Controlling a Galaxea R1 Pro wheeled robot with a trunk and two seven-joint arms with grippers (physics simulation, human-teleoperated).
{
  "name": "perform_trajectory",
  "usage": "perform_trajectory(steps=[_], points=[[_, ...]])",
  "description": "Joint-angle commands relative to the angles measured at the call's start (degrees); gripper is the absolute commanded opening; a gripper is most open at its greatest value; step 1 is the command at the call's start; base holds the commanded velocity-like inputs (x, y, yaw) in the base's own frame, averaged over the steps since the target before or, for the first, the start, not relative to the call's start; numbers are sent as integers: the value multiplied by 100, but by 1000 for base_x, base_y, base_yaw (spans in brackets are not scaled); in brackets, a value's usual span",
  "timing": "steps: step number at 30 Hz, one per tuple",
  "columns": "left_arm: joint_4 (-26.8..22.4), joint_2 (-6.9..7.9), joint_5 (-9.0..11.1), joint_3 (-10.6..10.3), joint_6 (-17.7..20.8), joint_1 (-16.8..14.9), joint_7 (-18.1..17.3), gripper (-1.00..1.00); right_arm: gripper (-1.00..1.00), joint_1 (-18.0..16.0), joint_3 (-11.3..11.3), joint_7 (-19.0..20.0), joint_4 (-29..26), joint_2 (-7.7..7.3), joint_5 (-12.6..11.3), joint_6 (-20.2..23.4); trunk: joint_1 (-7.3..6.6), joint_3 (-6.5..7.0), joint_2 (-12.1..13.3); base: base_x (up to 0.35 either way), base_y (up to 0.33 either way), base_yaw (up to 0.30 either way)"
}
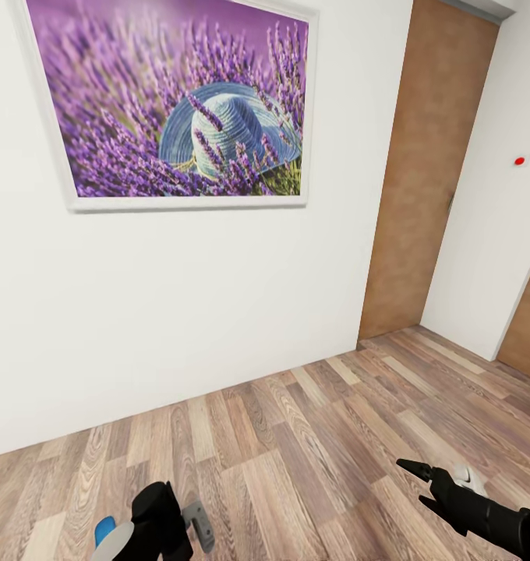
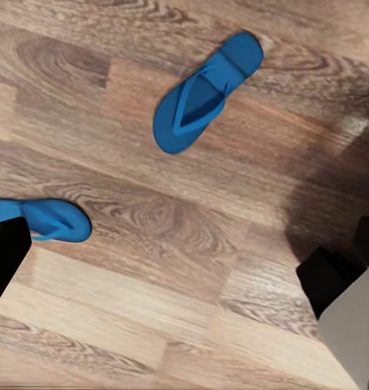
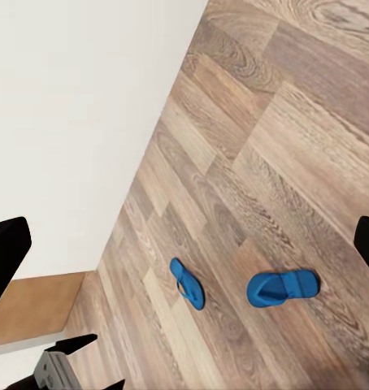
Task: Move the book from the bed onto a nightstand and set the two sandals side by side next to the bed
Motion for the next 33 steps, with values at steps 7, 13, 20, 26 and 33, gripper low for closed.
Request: perform_trajectory(steps=[7, 13, 20, 26, 33], points=[[-20, -1, -33, -16, 98, -3, -32, 100, 100, -4, -11, 1, -1, 0, -5, 32, 154, -132, -285, 0, 0, 0], [-20, 6, -33, -17, 101, -3, -30, 100, 100, -4, -3, 1, -1, 0, -1, 33, 286, -240, -526, 0, 0, 0], [-20, 15, -33, -14, 109, -6, -21, 100, 100, -4, -2, 1, -1, 0, 3, 33, 439, -366, -807, 0, 0, 0], [-36, 16, -33, -15, 106, -5, -13, 100, 100, -4, -2, 1, -1, 0, 2, 33, 571, -474, -1047, 0, 0, 0], [-38, 16, -33, -16, 102, -5, -3, 100, 100, -4, -2, 1, -1, 0, 3, 33, 725, -599, -1328, 0, 0, 0]])
